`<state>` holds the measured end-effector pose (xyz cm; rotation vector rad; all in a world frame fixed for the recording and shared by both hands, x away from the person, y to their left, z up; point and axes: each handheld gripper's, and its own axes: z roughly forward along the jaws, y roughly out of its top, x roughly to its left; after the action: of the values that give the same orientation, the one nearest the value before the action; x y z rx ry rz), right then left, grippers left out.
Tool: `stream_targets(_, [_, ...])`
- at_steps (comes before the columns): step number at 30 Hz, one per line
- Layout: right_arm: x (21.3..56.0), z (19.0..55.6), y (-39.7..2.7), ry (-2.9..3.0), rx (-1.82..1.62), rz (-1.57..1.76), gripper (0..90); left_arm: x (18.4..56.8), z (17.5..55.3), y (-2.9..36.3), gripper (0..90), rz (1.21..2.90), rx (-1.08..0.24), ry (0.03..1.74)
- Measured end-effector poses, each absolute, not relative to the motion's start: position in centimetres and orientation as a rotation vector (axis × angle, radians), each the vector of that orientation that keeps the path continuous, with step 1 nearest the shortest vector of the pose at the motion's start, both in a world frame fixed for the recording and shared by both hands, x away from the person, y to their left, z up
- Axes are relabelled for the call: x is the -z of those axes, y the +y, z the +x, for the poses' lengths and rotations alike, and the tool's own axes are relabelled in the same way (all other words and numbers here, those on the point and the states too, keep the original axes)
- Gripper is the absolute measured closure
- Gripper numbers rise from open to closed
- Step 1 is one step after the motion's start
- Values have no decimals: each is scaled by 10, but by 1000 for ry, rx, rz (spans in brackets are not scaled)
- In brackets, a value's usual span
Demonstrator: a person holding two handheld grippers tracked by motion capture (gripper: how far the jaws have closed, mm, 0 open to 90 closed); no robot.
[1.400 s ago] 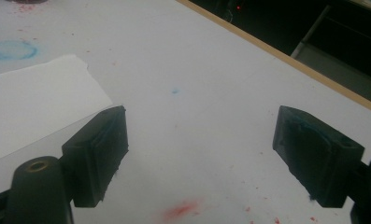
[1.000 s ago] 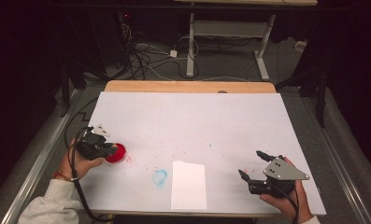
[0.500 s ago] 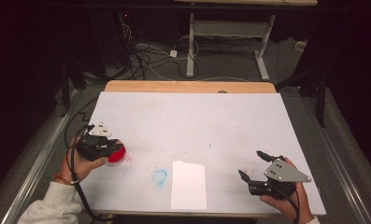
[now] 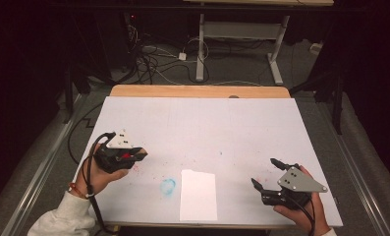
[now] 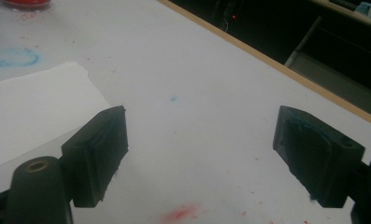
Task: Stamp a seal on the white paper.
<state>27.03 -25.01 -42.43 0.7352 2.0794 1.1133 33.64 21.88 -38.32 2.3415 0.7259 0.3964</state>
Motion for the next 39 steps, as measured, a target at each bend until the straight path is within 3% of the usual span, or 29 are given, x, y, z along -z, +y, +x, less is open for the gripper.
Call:
stream_targets(22, [424,270,-251,2045,-1107,755,180,393,314,122,738,2453,-255,383])
stream_targets(39, [425,269,-249,2052,-1099,756,180,417,313,86,738,2537,-171,290])
